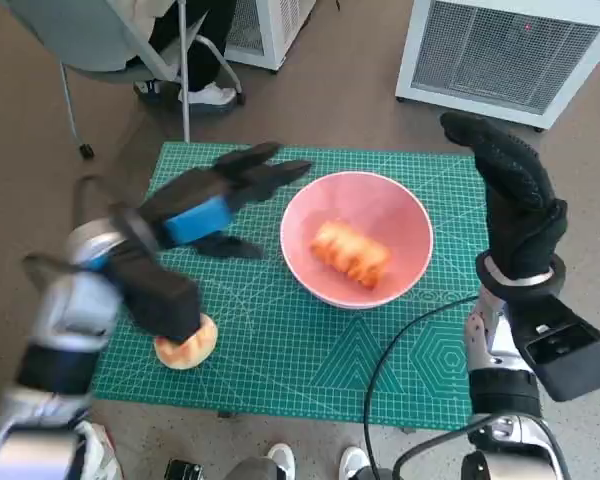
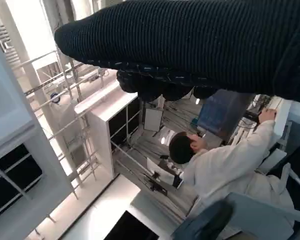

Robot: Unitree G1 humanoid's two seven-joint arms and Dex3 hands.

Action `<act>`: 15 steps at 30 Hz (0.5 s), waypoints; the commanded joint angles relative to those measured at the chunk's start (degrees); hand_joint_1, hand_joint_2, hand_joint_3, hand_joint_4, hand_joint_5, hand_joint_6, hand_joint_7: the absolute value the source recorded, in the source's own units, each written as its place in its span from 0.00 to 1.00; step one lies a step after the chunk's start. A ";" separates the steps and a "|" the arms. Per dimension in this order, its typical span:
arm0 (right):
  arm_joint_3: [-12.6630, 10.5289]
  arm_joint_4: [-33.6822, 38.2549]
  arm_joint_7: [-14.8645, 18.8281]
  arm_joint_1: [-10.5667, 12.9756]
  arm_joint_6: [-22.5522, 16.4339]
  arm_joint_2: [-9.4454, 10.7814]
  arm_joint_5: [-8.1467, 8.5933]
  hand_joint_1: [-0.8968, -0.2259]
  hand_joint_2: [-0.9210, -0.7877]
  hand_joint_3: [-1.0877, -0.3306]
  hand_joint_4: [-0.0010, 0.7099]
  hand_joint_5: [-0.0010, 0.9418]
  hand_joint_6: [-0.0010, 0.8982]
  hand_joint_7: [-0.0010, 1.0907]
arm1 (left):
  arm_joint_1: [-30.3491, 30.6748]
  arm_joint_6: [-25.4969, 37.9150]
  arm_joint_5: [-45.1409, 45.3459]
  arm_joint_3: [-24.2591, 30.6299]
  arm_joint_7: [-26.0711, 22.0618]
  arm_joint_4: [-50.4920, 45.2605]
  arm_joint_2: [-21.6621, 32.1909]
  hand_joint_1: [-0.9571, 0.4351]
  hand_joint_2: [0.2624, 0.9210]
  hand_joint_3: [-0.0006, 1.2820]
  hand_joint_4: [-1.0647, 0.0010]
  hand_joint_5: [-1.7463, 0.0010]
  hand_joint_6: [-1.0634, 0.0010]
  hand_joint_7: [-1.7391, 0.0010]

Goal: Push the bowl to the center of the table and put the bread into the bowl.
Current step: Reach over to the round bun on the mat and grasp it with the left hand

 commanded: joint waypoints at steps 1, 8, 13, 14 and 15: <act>0.27 0.07 0.02 1.86 1.28 0.49 0.22 0.39 0.00 0.37 0.55 0.00 0.35 0.18 | 12.61 6.90 -2.99 8.40 -4.42 -13.53 7.33 0.51 0.85 0.00 0.82 0.99 0.72 0.97; 0.31 0.02 0.22 1.84 1.74 0.54 0.59 0.39 0.00 0.37 0.55 0.00 0.35 0.18 | 22.87 9.71 -2.93 14.21 -6.54 -20.05 11.03 0.53 0.82 0.00 0.78 0.99 0.69 0.97; 0.34 0.50 0.53 1.42 2.04 0.35 0.84 0.40 0.00 0.38 0.55 0.00 0.35 0.18 | 28.66 11.21 -2.08 16.00 -6.95 -22.70 11.98 0.53 0.82 0.01 0.77 0.99 0.68 0.98; 0.35 0.57 0.57 1.33 2.11 0.31 0.89 0.40 0.00 0.38 0.55 0.00 0.35 0.18 | 29.53 11.69 -1.76 16.12 -6.96 -23.17 12.03 0.53 0.82 0.01 0.77 0.99 0.68 0.98; 0.37 0.64 0.56 1.22 2.18 0.32 0.87 0.40 0.00 0.38 0.55 0.00 0.35 0.18 | 30.50 12.24 -1.43 16.19 -6.97 -23.61 12.02 0.53 0.82 0.01 0.77 0.99 0.68 0.98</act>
